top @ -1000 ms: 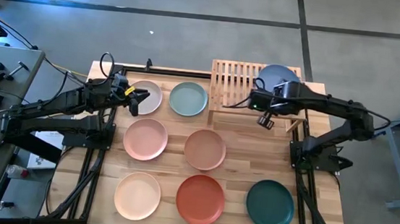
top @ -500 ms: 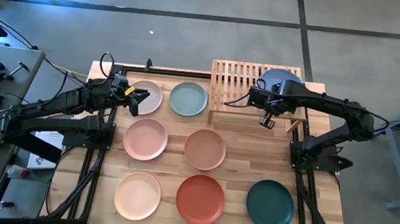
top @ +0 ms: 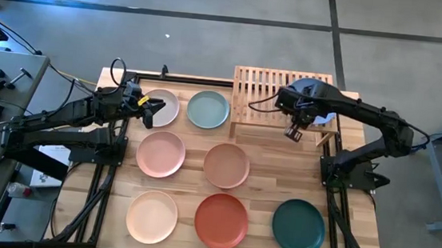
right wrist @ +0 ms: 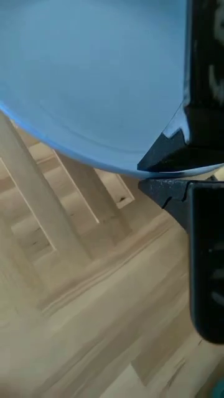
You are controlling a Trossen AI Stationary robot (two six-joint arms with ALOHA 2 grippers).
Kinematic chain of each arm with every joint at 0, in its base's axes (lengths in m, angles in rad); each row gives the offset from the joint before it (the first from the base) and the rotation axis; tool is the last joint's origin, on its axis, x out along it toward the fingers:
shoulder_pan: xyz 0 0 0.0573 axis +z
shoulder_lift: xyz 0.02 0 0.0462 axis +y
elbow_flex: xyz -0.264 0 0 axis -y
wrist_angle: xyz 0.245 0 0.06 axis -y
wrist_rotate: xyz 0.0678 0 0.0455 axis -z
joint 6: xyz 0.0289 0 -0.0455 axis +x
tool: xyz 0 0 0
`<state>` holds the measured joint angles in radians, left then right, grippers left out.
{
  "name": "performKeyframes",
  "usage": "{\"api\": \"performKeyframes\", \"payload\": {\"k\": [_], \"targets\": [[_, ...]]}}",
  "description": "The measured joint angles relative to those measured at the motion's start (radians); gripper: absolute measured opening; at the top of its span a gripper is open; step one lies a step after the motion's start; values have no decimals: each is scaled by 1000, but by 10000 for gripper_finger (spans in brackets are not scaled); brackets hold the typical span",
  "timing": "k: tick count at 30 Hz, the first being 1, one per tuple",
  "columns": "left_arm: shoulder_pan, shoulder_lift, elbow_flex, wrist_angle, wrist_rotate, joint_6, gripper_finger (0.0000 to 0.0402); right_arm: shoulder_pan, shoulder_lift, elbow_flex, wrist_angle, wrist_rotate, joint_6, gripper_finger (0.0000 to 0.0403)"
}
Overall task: Place and stack plates onto a shelf
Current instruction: Put the blue plate on the shelf, then stack the pink plate on top of the blue plate on the shelf
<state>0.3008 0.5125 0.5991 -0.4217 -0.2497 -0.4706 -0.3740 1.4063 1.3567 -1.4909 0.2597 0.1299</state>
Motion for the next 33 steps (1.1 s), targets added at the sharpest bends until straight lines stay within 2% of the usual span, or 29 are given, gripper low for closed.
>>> {"api": "performKeyframes", "payload": {"k": [7, 17, 22, 28, 33], "targets": [[0, 0, 0, 0, 0, 1, 76, -13, 0, 0, 21, 0, -19, 9], [0, 0, 0, -26, 2, 2, 76, -9, 1, 12, 45, 17, -7, 76], [0, 5, 0, -33, 4, 4, 76, -3, 1, 102, 22, 11, 5, 93], [0, 37, 1, -22, 28, 23, 76, 23, 1, 270, 6, -11, 59, 94], [0, 107, 60, -27, 34, 89, 76, 47, 1, 410, 18, -29, 107, 94]]}}
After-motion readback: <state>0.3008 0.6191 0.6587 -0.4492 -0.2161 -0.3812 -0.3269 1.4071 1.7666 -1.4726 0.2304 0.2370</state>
